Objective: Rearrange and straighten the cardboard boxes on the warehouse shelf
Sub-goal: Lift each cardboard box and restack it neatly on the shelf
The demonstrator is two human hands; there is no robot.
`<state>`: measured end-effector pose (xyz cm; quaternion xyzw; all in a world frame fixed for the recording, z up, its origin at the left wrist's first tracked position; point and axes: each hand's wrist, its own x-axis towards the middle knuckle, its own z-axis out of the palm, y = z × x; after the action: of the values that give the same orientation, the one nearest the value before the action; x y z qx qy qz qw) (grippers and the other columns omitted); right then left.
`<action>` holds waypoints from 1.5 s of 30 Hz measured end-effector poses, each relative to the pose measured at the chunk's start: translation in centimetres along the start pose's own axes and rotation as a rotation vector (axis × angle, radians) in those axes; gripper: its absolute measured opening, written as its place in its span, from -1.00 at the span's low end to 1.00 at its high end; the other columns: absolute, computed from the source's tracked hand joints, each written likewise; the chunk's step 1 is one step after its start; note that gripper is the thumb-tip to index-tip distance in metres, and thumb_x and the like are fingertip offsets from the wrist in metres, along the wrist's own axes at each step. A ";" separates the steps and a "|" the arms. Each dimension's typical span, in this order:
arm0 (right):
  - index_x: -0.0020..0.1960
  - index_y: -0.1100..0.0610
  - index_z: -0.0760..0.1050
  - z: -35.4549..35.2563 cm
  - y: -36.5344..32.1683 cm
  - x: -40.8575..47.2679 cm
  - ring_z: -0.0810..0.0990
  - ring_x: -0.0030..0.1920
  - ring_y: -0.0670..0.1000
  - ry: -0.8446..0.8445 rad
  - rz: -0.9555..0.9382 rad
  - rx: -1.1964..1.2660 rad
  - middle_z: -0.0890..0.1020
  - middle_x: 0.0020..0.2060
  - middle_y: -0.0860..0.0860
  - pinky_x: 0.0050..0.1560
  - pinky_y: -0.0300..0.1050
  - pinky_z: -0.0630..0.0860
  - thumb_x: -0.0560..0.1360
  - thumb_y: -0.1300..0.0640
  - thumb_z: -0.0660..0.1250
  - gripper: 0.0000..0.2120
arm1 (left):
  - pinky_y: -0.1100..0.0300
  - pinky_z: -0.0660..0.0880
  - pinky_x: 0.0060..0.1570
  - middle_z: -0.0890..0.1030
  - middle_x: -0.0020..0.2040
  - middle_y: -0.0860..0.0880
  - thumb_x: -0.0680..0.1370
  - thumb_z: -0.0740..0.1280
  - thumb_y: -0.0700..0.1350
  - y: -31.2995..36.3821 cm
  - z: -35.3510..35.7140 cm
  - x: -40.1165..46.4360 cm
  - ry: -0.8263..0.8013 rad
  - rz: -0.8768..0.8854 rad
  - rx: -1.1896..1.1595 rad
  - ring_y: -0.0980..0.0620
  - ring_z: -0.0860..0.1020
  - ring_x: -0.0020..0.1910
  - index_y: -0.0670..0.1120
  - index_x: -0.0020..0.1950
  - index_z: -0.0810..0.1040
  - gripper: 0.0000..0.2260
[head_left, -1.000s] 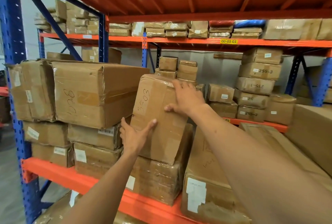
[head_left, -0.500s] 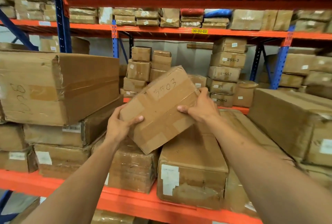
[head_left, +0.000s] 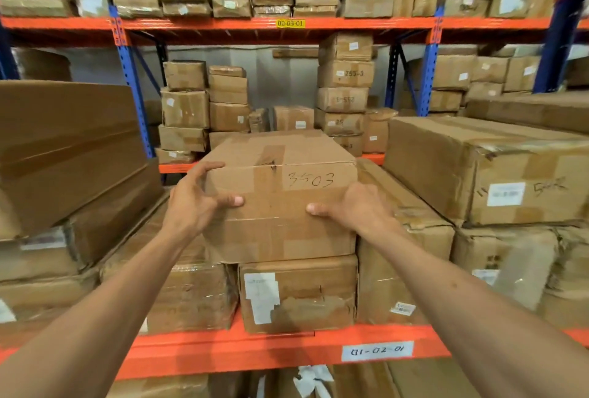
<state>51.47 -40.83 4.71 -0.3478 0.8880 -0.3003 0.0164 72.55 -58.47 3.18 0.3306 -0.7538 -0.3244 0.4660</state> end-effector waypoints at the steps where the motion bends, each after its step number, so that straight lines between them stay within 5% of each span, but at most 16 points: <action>1: 0.33 0.19 0.42 -1.1 -1.0 0.8 0.59 0.09 0.20 0.079 -0.039 -0.104 0.60 0.18 0.16 0.04 0.07 0.50 0.22 -0.45 0.52 -0.05 | 0.01 0.46 0.17 0.51 0.20 0.04 0.24 0.68 -0.05 0.0 0.1 0.2 -0.010 0.005 0.013 -0.03 0.47 0.20 0.11 0.34 0.51 -0.29; 3: 0.51 0.13 0.15 -4.0 -3.2 2.8 0.55 0.21 0.28 0.236 -0.157 -0.174 0.48 0.34 0.24 0.03 0.13 0.47 0.14 -0.41 0.58 0.18 | 0.01 0.45 0.15 0.50 0.20 0.05 0.26 0.68 -0.04 0.4 0.3 0.6 -0.050 0.017 0.045 -0.03 0.46 0.19 0.13 0.37 0.47 -0.27; 4: 0.59 0.02 -0.01 -5.3 -4.5 3.9 0.44 0.36 0.34 0.224 -0.226 -0.152 0.30 0.48 0.28 0.18 0.26 0.47 0.11 -0.38 0.61 0.29 | 0.01 0.45 0.16 0.49 0.21 0.05 0.27 0.68 -0.04 0.6 0.2 0.8 -0.073 0.018 0.058 -0.02 0.45 0.19 0.13 0.39 0.46 -0.26; 7: 0.59 -0.33 -0.12 -6.3 -7.0 5.8 -0.06 0.59 0.35 -0.118 -0.341 -0.359 -0.12 0.64 0.07 0.45 0.50 0.10 0.05 -0.52 0.54 0.31 | -0.03 0.45 0.26 0.46 0.25 0.08 0.29 0.67 -0.05 1.1 -0.4 1.2 -0.142 0.015 0.106 -0.02 0.43 0.25 0.11 0.45 0.42 -0.21; 10: 0.59 -0.35 -0.11 -4.3 -6.7 6.3 0.01 0.60 0.27 -0.384 -0.291 -0.526 -0.03 0.65 -0.01 0.49 0.41 0.11 -0.01 -0.61 0.47 0.33 | 0.02 0.42 0.26 0.48 0.24 0.05 0.29 0.67 -0.05 1.0 -0.5 1.1 -0.134 0.008 0.118 -0.04 0.42 0.27 0.11 0.45 0.43 -0.22; 15: 0.58 -0.38 -0.09 -3.6 -6.1 6.5 0.14 0.57 0.24 -0.392 -0.272 -0.453 0.08 0.64 -0.01 0.48 0.32 0.21 -0.15 -0.60 0.50 0.43 | 0.07 0.38 0.13 0.46 0.24 0.07 0.30 0.66 0.00 0.3 -0.1 0.6 -0.115 0.034 0.121 0.02 0.41 0.19 0.13 0.45 0.39 -0.21; 23: 0.60 -0.32 -0.10 -3.1 -5.6 7.3 0.17 0.56 0.22 -0.366 -0.328 -0.452 0.11 0.62 0.04 0.51 0.25 0.19 -0.14 -0.61 0.48 0.44 | -0.03 0.36 0.36 0.46 0.40 -0.11 0.32 0.65 0.02 0.9 -0.4 -0.2 -0.175 0.011 0.176 -0.15 0.41 0.37 0.11 0.52 0.26 -0.13; 30: 0.64 -0.18 -0.04 -3.9 -6.8 8.2 0.04 0.61 0.18 -0.364 -0.390 -0.406 0.03 0.65 0.03 0.56 0.21 0.06 -0.13 -0.79 0.20 0.46 | -0.18 0.22 0.51 0.32 0.58 -0.08 0.30 0.60 0.25 0.6 -3.3 -1.0 -0.266 -0.075 0.229 -0.14 0.30 0.53 0.22 0.60 -0.31 0.23; 35: 0.63 -0.23 -0.18 -3.6 -11.8 6.9 -0.13 0.62 0.22 -0.307 -0.506 -0.312 -0.17 0.65 0.07 0.56 0.33 -0.05 -0.17 -0.79 0.17 0.49 | 0.04 0.35 0.44 0.42 0.51 -0.08 0.36 0.45 0.43 -0.6 -9.8 -2.2 -0.003 -0.006 0.238 -0.10 0.42 0.46 0.20 0.63 -0.12 0.05; 37: 0.62 -0.24 -0.18 -2.8 -14.6 5.9 -0.14 0.62 0.23 -0.310 -0.567 -0.275 -0.19 0.65 0.06 0.55 0.35 -0.05 -0.14 -0.78 0.20 0.46 | 0.01 0.53 0.26 0.58 0.34 -0.06 0.39 0.41 0.44 -1.2 -12.9 -2.6 0.191 0.000 0.253 -0.10 0.57 0.26 0.14 0.63 0.04 -0.04; 40: 0.63 -0.22 -0.17 -1.5 -19.8 4.1 -0.09 0.61 0.26 -0.269 -0.678 -0.246 -0.18 0.64 0.09 0.54 0.33 -0.02 -0.06 -0.76 0.22 0.41 | 0.22 0.52 -0.06 0.61 0.04 0.04 0.45 0.42 0.34 -2.3 -17.5 -3.1 0.595 0.034 0.202 0.03 0.60 0.02 0.01 0.46 0.36 -0.30; 42: 0.63 -0.23 -0.20 -0.4 -23.7 2.7 -0.06 0.61 0.28 -0.256 -0.741 -0.226 -0.18 0.64 0.10 0.54 0.37 0.01 0.01 -0.74 0.25 0.36 | 0.15 0.52 0.03 0.58 0.11 -0.01 0.45 0.45 0.30 -3.4 -20.8 -3.4 0.809 0.019 0.146 -0.03 0.58 0.10 -0.01 0.40 0.39 -0.35; 45: 0.59 -0.31 -0.25 1.5 -29.9 -0.1 -0.10 0.61 0.29 -0.244 -0.815 -0.177 -0.25 0.63 0.07 0.52 0.42 0.00 0.01 -0.74 0.26 0.34 | -0.18 0.36 0.41 0.37 0.46 -0.22 0.37 0.47 0.37 -5.8 -26.0 -3.1 0.850 -0.197 0.143 -0.22 0.37 0.44 -0.14 0.58 0.17 -0.02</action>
<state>70.07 -58.82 19.72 -0.7028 0.6922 -0.1618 -0.0285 98.61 -64.02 6.33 0.5361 -0.4809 -0.1495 0.6775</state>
